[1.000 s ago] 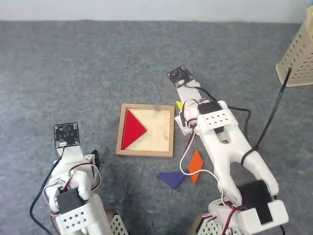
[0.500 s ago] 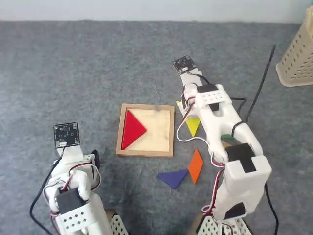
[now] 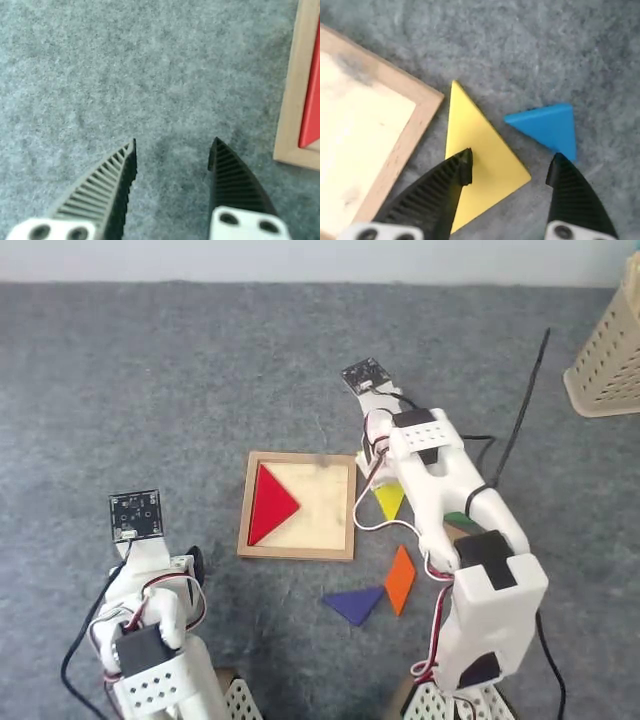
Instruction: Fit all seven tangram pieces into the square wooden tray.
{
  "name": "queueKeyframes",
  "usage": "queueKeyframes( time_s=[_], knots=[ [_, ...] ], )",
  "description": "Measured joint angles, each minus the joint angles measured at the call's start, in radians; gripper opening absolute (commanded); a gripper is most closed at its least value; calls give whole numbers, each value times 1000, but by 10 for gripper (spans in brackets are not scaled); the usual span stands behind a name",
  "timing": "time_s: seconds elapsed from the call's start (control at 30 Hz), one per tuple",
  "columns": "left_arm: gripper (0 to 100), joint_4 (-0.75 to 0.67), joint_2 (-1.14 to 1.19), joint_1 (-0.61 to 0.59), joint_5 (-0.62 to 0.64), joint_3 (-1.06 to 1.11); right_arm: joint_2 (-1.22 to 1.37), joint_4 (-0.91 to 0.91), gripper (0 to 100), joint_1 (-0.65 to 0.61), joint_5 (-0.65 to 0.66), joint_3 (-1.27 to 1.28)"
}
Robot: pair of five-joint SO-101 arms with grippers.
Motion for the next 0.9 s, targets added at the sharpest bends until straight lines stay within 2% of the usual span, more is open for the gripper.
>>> queueKeyframes(
  time_s=[0.17,0.47,0.67,0.9],
  knots=[
    [225,0,0,0,0,0,-23,31,211,-34,20,38],
    [225,0,0,0,0,0,-212,-32,210,-40,23,302],
    [225,0,0,0,0,0,-324,-40,210,-15,-2,379],
    [225,0,0,0,0,0,-359,-40,275,-94,-38,384]
  ],
)
